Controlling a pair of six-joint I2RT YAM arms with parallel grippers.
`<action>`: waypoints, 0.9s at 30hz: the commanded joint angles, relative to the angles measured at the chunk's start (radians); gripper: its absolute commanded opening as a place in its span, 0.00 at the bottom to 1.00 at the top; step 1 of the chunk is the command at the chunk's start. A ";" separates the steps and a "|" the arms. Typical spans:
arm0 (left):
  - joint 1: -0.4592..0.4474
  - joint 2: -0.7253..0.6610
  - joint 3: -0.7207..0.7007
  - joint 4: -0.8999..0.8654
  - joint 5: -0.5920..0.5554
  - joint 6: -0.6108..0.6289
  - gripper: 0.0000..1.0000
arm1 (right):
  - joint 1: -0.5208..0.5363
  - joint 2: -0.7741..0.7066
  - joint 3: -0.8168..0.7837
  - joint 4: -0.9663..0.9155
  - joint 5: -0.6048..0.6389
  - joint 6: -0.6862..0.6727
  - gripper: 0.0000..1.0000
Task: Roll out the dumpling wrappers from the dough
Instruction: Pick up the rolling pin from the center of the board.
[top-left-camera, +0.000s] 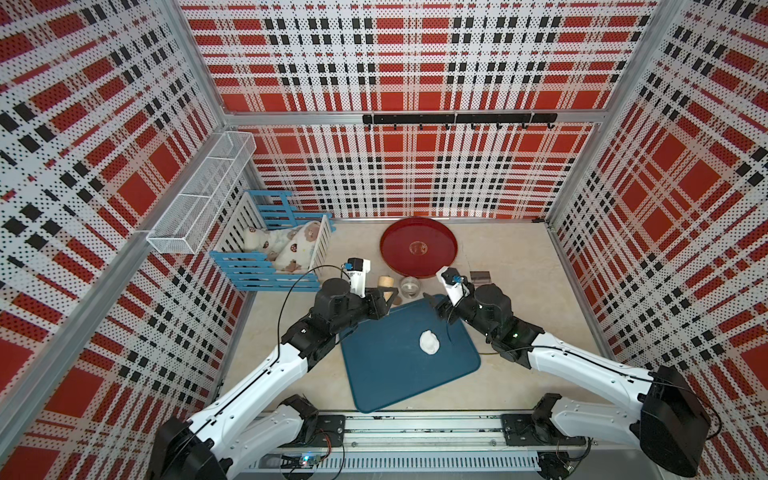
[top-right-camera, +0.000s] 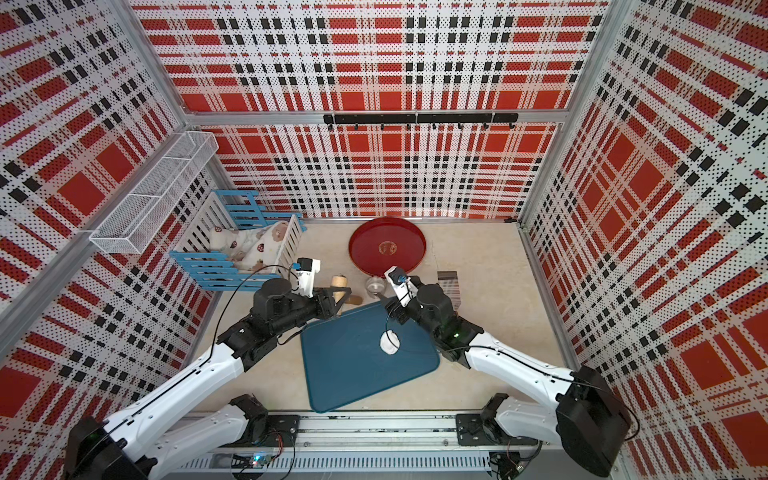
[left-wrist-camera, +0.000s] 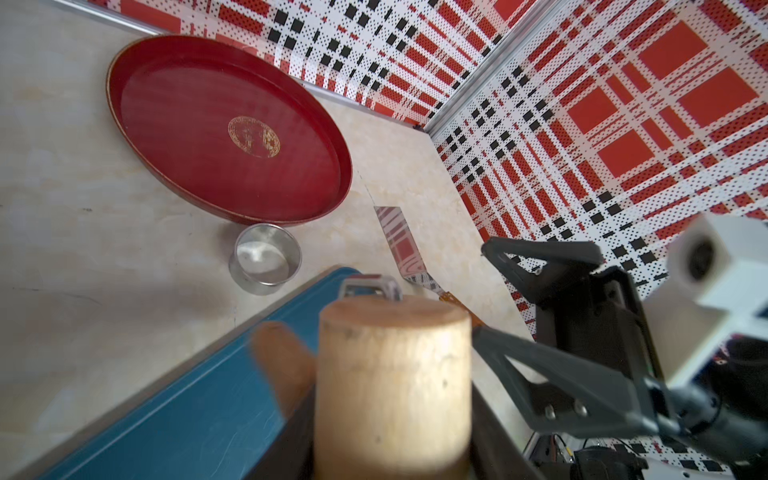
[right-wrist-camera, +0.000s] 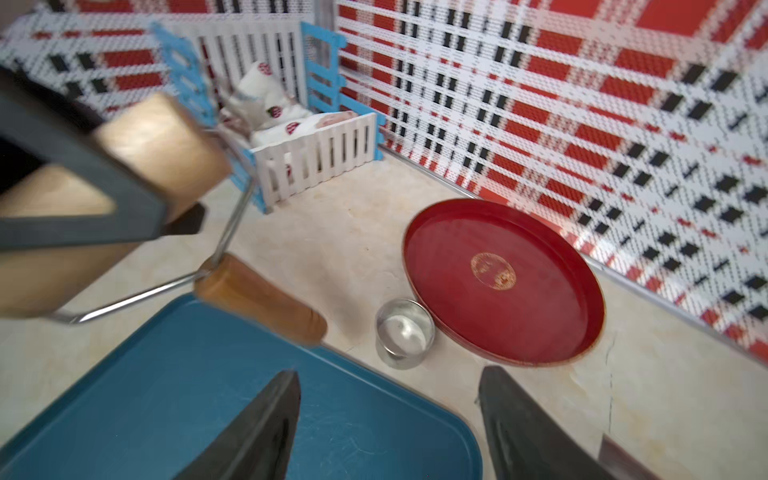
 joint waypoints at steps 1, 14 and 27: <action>-0.005 -0.004 0.054 0.122 -0.015 -0.001 0.18 | -0.015 -0.014 0.013 -0.013 -0.013 0.264 0.74; -0.043 0.072 0.150 0.151 0.048 0.117 0.18 | -0.014 -0.013 -0.041 0.159 -0.217 0.329 0.67; -0.111 0.092 0.189 0.154 0.147 0.197 0.18 | -0.014 -0.039 -0.031 0.213 -0.380 0.218 0.48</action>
